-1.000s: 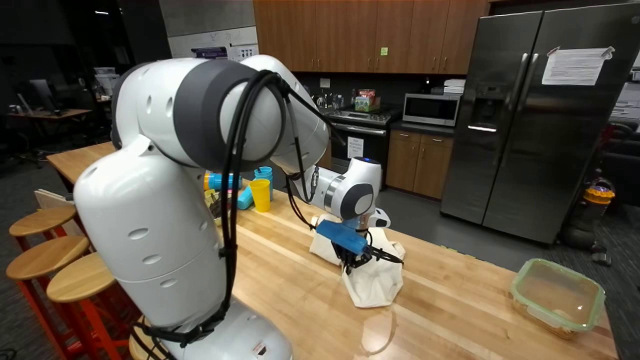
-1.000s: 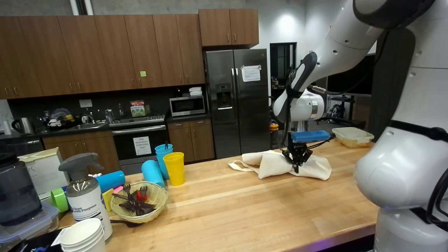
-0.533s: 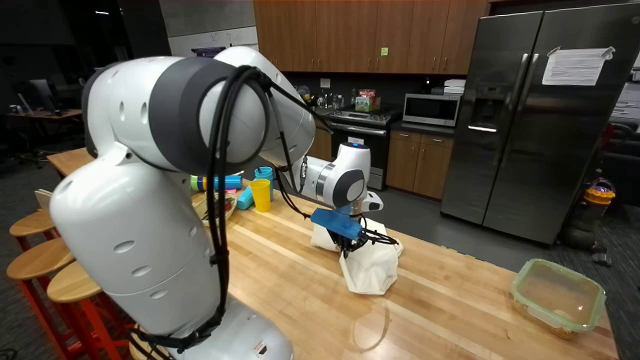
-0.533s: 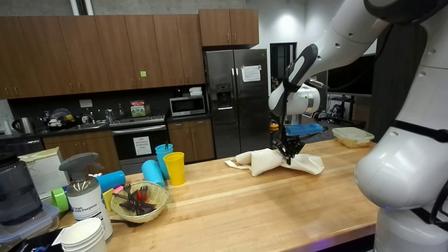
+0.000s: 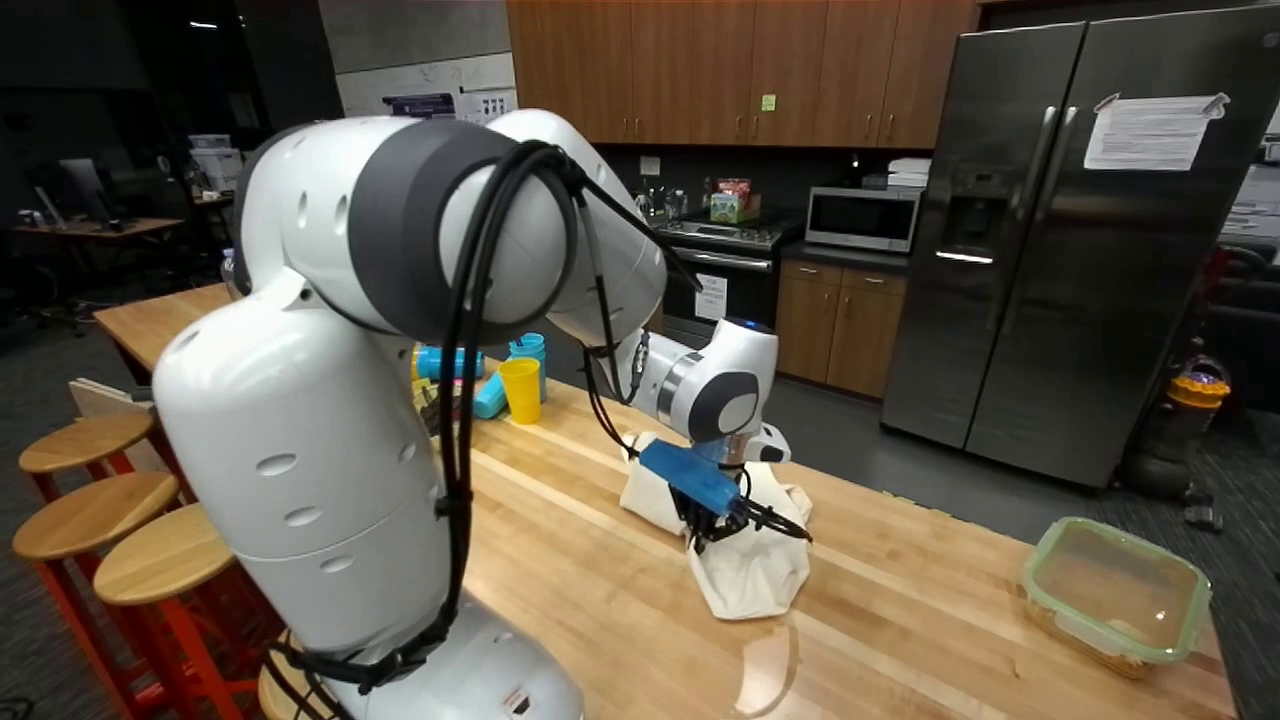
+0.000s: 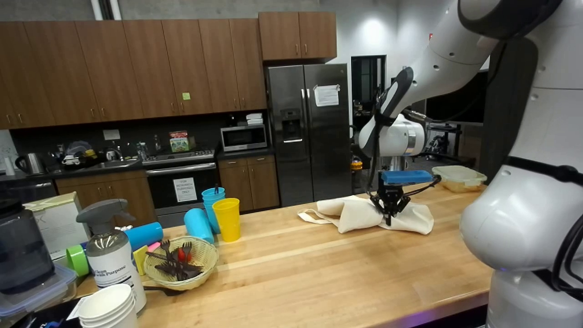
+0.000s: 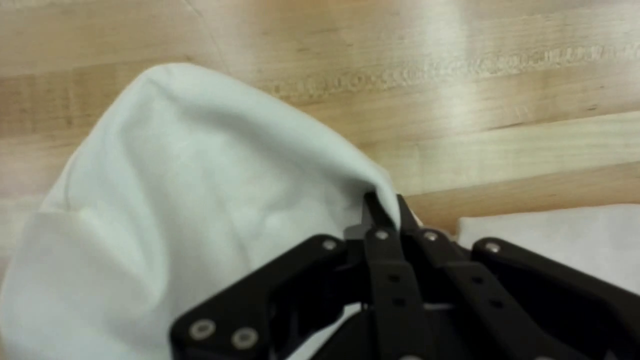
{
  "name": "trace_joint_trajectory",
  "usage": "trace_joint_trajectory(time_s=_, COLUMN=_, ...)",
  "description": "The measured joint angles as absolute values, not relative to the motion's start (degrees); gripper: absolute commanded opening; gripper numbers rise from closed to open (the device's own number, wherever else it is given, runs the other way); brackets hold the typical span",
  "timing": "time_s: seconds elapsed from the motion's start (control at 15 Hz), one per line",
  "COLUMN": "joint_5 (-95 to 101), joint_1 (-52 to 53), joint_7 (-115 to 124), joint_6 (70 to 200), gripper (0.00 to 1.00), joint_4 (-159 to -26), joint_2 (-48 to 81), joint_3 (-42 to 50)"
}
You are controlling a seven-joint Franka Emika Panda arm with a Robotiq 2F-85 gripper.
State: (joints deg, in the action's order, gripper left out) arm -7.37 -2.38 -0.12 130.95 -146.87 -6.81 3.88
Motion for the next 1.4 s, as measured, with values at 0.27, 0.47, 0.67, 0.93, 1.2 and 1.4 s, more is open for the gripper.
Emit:
trace_joint_trajectory(time_s=0.27, joint_5=-11.7, joint_1=-3.7, joint_7=0.0, joint_6=128.5, gripper=0.01, joint_4=-145.7, joint_2=-4.8, joint_3=5.5)
trace_joint_trajectory(time_s=0.47, joint_5=-13.7, joint_1=-4.4, joint_7=0.4, joint_6=127.0, gripper=0.01, joint_4=-145.1, joint_2=-4.1, joint_3=6.1)
trace_joint_trajectory(time_s=0.67, joint_5=-14.9, joint_1=-4.7, joint_7=0.5, joint_6=126.1, gripper=0.01, joint_4=-144.6, joint_2=-3.7, joint_3=6.5)
trace_joint_trajectory(time_s=0.93, joint_5=-15.1, joint_1=-4.6, joint_7=-2.5, joint_6=125.8, gripper=0.01, joint_4=-144.4, joint_2=-3.7, joint_3=6.5)
trace_joint_trajectory(time_s=1.2, joint_5=-11.2, joint_1=-4.6, joint_7=-2.2, joint_6=126.3, gripper=0.01, joint_4=-144.0, joint_2=-3.9, joint_3=6.3)
trace_joint_trajectory(time_s=1.4, joint_5=-1.1, joint_1=-4.8, joint_7=0.0, joint_6=123.4, gripper=0.01, joint_4=-141.8, joint_2=-5.0, joint_3=6.2)
